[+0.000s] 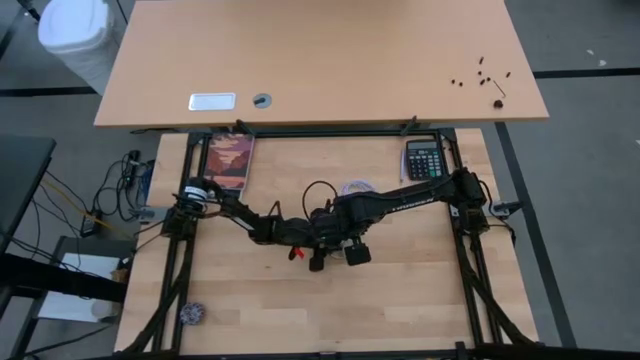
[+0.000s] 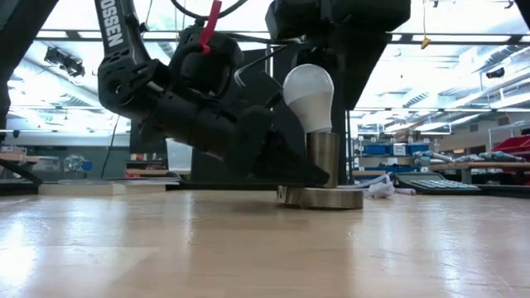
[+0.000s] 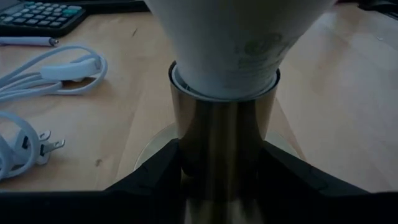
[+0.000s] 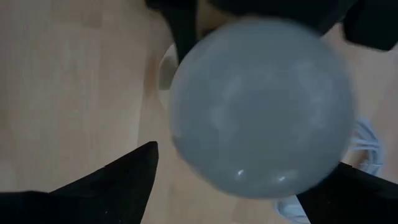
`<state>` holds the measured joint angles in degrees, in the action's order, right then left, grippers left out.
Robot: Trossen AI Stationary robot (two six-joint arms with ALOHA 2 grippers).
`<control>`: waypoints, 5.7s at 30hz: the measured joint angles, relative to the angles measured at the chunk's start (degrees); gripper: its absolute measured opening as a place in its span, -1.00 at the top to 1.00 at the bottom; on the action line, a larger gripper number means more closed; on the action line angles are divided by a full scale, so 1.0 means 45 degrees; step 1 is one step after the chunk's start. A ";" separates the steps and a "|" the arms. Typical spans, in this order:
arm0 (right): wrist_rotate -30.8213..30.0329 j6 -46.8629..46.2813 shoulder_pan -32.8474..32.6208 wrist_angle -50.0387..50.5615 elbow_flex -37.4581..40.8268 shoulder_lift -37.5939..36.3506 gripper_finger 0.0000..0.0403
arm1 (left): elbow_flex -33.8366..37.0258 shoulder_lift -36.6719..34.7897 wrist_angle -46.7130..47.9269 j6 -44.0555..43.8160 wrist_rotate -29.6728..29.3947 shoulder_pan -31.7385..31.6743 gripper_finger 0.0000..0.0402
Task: Screw lightbulb
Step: Insert the lightbulb into the lamp
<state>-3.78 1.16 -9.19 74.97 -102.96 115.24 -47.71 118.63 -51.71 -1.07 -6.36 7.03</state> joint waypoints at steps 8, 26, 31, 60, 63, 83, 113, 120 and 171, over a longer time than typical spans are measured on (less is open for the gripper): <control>-0.0226 -0.0649 -0.0055 -0.0739 0.0005 0.0000 -0.74 | -0.0280 0.0000 0.0260 0.0060 -0.0394 0.0125 0.04; -0.0245 -0.0258 -0.0035 -0.2178 0.0249 0.0000 -0.71 | -0.0280 0.0000 0.0365 0.0091 -0.0615 0.0130 0.04; -0.0245 -0.0226 -0.0035 -0.2272 0.0734 0.0000 -0.65 | -0.0280 0.0000 0.0404 0.0089 -0.0615 0.0125 0.04; -0.0556 0.2070 0.0149 -0.2224 0.0894 0.0000 -0.36 | -0.0280 -0.0005 0.0560 0.0084 -0.0629 0.0125 0.04; -0.0551 0.2781 0.0135 -0.2237 0.0894 0.0000 -0.32 | -0.0280 -0.0013 0.0592 0.0084 -0.0618 0.0130 0.04; -0.0767 0.4502 -0.0291 -0.1590 0.0840 -0.0005 -0.29 | -0.0290 -0.0019 0.0793 0.0167 -0.0615 0.0135 0.04; -0.0906 0.9503 -0.0346 -0.1917 0.0831 -0.0010 -0.34 | -0.0277 -0.0019 0.0802 0.0220 -0.0644 0.0130 0.04; -0.0898 0.6946 -0.0331 -0.2076 0.0831 -0.0011 -0.38 | -0.0275 -0.0019 0.0807 0.0219 -0.0639 0.0130 0.04; 0.0095 -0.7982 0.0596 -0.2119 0.0826 -0.0116 -0.78 | -0.0260 -0.0005 0.0715 0.0133 -0.1018 0.0130 0.04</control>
<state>-3.36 -34.76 -6.50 65.43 -99.24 114.72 -48.88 118.61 -48.49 -0.47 -10.94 7.62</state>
